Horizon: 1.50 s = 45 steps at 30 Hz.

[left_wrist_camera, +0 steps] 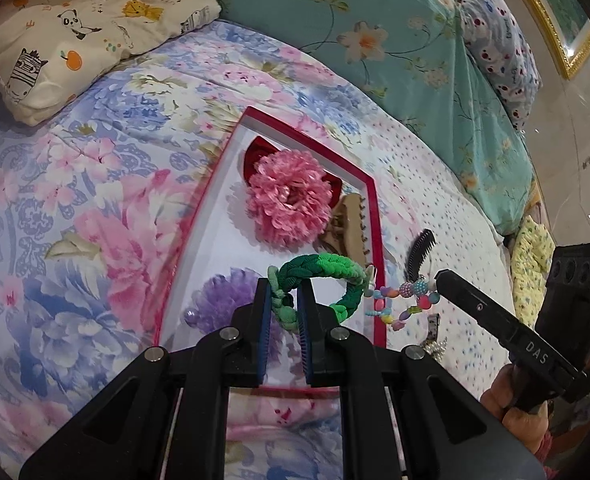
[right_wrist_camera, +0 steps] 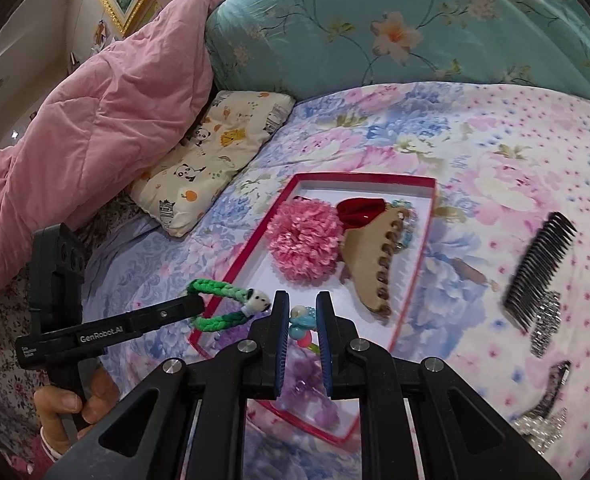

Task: Organize jewelry
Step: 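Carry the green hair tie and bead bracelet into the tray and open both grippers, then move both open grippers back over the items on the bedspread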

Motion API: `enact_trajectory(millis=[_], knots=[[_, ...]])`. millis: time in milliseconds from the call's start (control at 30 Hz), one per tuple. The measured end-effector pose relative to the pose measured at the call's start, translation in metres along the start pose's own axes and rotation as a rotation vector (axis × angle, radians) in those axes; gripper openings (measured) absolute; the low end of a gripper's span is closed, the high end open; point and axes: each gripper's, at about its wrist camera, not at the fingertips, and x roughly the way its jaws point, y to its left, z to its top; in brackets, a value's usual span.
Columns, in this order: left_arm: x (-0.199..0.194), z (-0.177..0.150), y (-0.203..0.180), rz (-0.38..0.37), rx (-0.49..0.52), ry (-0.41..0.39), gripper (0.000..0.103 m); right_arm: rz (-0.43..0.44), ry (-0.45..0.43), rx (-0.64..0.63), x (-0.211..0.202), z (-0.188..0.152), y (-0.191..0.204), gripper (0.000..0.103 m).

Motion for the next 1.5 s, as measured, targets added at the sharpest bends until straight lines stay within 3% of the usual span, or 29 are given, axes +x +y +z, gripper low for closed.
enact_trajectory(millis=[200,433,800,1233,1300,1367,1400,1500], knots=[[0.019,0.010,0.010,0.026,-0.020,0.004,0.011,0.025,0.017,0.024,0.027,0.001,0.004,0.013],[0.046,0.015,0.020,0.073,-0.040,0.025,0.011,-0.033,0.093,0.050,0.063,-0.014,-0.016,0.013],[0.077,0.019,0.013,0.139,0.005,0.081,0.011,-0.084,0.137,0.048,0.079,-0.025,-0.034,0.013],[0.087,0.019,0.010,0.175,0.016,0.112,0.013,-0.066,0.172,0.074,0.086,-0.027,-0.037,0.018],[0.086,0.019,0.011,0.173,0.008,0.112,0.020,-0.068,0.169,0.083,0.086,-0.027,-0.038,0.019],[0.085,0.020,0.011,0.173,-0.001,0.109,0.044,-0.062,0.172,0.087,0.086,-0.028,-0.039,0.019],[0.083,0.020,0.010,0.169,-0.004,0.101,0.049,-0.062,0.174,0.088,0.085,-0.028,-0.039,0.019],[0.079,0.020,0.009,0.174,-0.003,0.091,0.054,-0.054,0.172,0.090,0.081,-0.028,-0.038,0.025]])
